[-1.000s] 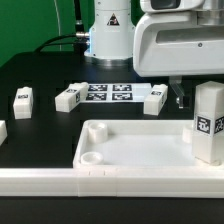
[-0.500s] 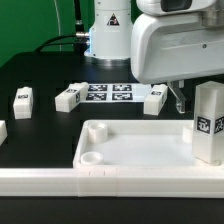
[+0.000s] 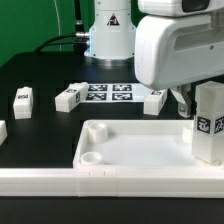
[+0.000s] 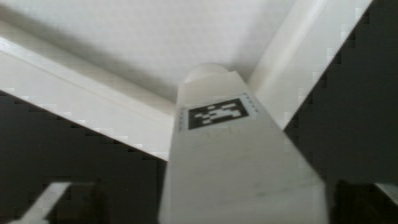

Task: Assemble desk

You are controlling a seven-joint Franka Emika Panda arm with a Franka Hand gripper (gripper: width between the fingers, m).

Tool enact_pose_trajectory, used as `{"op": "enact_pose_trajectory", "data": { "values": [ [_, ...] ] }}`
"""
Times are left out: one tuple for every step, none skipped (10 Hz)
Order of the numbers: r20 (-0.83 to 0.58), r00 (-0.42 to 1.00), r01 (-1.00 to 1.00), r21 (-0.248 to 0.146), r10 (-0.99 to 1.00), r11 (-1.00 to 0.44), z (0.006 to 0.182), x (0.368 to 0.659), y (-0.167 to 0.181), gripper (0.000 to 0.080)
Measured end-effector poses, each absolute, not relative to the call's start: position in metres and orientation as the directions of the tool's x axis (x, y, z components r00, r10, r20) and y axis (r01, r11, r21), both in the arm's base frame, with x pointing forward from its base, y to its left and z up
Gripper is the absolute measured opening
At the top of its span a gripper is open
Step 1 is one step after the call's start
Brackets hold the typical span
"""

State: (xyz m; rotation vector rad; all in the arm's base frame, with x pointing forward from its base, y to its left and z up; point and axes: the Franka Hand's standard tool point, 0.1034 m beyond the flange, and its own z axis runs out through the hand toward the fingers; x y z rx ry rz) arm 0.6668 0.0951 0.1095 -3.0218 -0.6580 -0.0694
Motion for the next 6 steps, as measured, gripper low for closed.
{"op": "enact_pose_trajectory", "data": {
  "values": [
    [0.054, 0.909, 0.416, -0.038, 0.414, -0.909, 0.1092, 0.6667, 0.0948, 0.056],
    [0.053, 0.915, 0.403, -0.038, 0.401, -0.914, 0.1092, 0.6667, 0.0949, 0.0376],
    [0.052, 0.921, 0.388, -0.039, 0.386, -0.921, 0.1091, 0.6667, 0.0947, 0.0288],
    [0.052, 0.921, 0.388, -0.039, 0.386, -0.921, 0.109, 0.6667, 0.0946, 0.0288],
    [0.051, 0.932, 0.361, -0.042, 0.359, -0.932, 0.109, 0.6666, 0.0949, 0.0288],
    [0.046, 0.965, 0.259, -0.048, 0.257, -0.965, 0.1088, 0.6665, 0.0951, 0.0288]
  ]
}}
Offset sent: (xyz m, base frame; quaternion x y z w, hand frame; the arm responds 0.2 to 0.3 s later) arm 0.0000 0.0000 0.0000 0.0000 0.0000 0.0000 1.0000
